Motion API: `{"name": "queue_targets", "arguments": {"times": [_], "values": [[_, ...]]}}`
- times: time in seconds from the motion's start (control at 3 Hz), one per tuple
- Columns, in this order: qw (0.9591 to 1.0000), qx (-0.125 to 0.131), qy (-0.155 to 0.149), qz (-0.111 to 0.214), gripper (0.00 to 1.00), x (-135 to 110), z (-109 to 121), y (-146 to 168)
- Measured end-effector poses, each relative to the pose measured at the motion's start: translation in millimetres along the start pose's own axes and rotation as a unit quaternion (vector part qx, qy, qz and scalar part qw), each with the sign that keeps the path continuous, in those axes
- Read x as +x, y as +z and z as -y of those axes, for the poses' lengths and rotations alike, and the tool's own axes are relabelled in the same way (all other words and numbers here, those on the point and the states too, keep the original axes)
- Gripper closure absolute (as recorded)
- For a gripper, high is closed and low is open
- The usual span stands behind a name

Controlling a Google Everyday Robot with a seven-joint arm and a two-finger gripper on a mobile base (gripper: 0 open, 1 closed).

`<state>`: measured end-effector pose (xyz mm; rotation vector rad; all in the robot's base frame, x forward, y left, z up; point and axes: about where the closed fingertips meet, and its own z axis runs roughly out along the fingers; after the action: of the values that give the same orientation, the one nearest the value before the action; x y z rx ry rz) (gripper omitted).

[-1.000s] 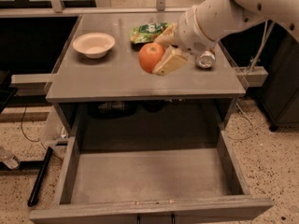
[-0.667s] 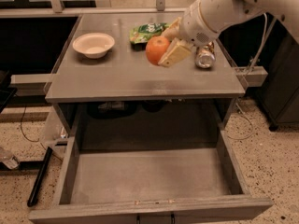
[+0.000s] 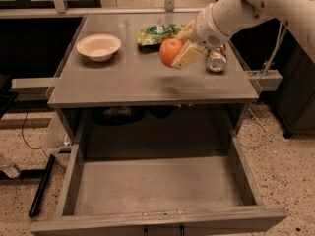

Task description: Pick orange from top drawer and place on counter

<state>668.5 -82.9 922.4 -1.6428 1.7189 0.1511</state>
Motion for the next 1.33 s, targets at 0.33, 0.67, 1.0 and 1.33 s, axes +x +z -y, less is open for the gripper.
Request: {"name": "queue_targets", "arguments": {"times": [0.33, 0.67, 1.0, 1.33], "values": [[0.9995, 0.028, 0.014, 0.009, 1.00, 9.6, -3.3, 8.8], [0.9978, 0.053, 0.027, 0.029, 1.00, 21.4, -9.2, 23.0], [0.9962, 0.058, 0.041, 0.050, 1.00, 30.7, -13.7, 36.7], [0.9956, 0.047, 0.048, 0.066, 1.00, 35.3, -18.0, 50.5]]}}
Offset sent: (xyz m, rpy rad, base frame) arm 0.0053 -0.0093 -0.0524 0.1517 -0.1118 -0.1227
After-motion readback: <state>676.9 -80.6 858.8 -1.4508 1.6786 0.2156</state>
